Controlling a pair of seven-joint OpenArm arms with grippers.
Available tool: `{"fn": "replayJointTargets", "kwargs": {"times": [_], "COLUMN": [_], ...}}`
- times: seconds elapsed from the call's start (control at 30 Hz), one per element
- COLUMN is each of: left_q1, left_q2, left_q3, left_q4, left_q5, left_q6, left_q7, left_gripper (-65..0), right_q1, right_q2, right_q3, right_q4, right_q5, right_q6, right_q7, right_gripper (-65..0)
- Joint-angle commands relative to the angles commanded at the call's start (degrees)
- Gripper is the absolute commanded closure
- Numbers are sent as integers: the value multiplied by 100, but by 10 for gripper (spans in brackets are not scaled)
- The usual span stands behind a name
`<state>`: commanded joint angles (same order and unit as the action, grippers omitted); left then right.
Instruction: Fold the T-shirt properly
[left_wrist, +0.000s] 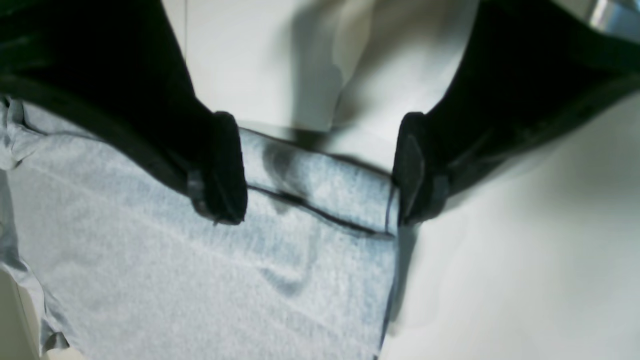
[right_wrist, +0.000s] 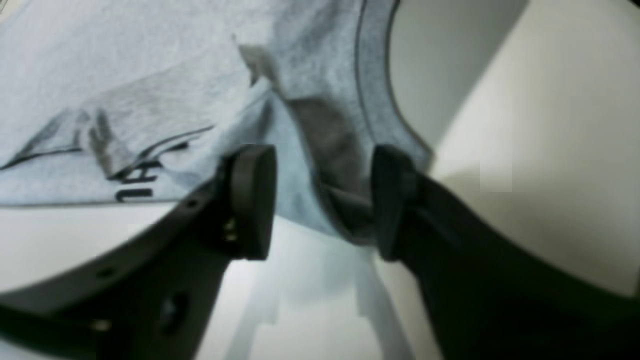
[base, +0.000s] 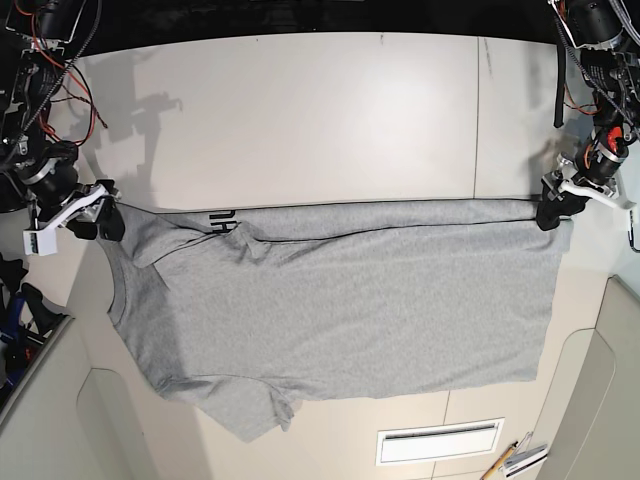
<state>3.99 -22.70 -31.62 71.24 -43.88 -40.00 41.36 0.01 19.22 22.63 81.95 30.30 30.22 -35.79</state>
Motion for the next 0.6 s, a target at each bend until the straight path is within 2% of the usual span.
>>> {"fn": "replayJointTargets", "kwargs": {"times": [0.17,0.2,0.3,0.37,0.47,0.6], "left_q1": [0,0,0,2,2,-4], "left_q2": [2,0,0,0,0,0], "left_q3": [0,0,0,0,0,0], "left_q4": [0,0,0,0,0,0], "left_q5": [0,0,4,4,4,0], "left_q6": [0,0,0,0,0,0], "left_q7": [0,0,2,2,2,-7], "left_gripper": [-479,-479,-479,-479,-479,-479], "right_q1": [142,175,326,470,691,894], "right_q2": [-2,-2,2,4,2,94], "right_q3": [-474,-507,-514,-514,-514,-564], "right_q4": [-522,-570,-568,-568,-570,-616], "right_q5": [-380,-374,-380,-400,-586,-680], "right_q6": [-151,-146,-144,-142,-127,-125], "right_q7": [396,398,409,409,376,372], "right_gripper": [-318,-296,-133,-54,0,0]}}
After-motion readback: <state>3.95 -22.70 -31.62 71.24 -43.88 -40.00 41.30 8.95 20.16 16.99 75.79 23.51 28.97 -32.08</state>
